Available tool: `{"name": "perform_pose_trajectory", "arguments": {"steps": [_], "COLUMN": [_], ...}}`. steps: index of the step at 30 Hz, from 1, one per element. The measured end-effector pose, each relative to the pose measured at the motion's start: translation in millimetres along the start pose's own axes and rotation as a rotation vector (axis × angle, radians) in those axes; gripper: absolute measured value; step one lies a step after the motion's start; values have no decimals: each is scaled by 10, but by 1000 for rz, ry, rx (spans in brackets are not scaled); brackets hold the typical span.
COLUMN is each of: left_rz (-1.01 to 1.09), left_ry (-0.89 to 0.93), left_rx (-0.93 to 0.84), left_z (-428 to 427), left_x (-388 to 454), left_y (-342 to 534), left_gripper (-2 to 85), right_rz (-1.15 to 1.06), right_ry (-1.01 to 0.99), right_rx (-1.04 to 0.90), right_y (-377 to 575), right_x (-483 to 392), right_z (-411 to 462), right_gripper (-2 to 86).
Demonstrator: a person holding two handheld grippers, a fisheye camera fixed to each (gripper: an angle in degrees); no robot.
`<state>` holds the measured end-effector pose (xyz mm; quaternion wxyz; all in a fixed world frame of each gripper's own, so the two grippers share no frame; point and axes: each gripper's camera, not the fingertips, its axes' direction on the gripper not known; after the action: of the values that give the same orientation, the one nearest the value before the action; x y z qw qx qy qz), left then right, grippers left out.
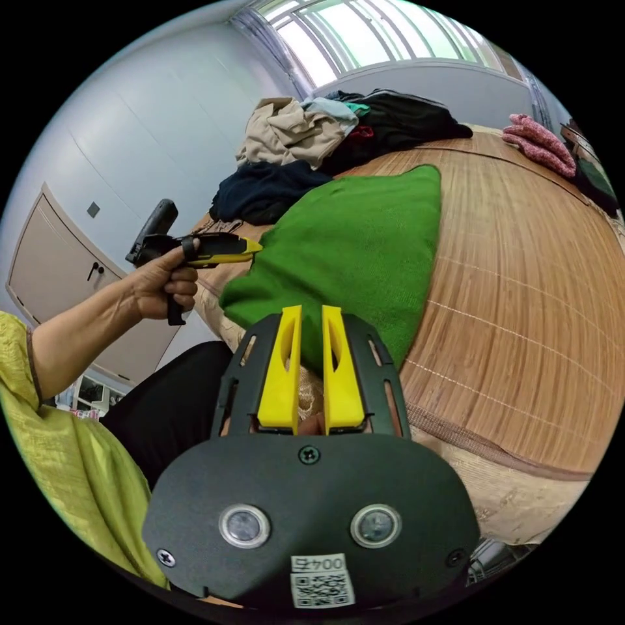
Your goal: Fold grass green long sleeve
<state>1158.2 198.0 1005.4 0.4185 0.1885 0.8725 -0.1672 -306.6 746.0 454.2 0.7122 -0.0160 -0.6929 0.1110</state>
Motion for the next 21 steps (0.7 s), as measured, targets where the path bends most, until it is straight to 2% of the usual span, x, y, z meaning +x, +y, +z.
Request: {"name": "perform_pose_trajectory", "arguments": {"steps": [2,7,10,21], "left_rz": [-1,116,208,279], "left_ry": [2,16,-40,-185], "left_rx": [3,-37,-58,-113], "left_z": [-167,-547,-576,-698], "left_x": [-12,127,288,581], "left_y": [82,526,749,762], "left_gripper": [47,64,68,80], "right_rz": [3,69,122,115], "right_ry": [-13,-3,-5,258], "right_rx": [108,101,98,97], "right_y": [92,355,580,772], "right_x": [-88,-201,-324,-702], "right_z": [-275,-534,-586,-677], "right_gripper": [61,96,98,89]}}
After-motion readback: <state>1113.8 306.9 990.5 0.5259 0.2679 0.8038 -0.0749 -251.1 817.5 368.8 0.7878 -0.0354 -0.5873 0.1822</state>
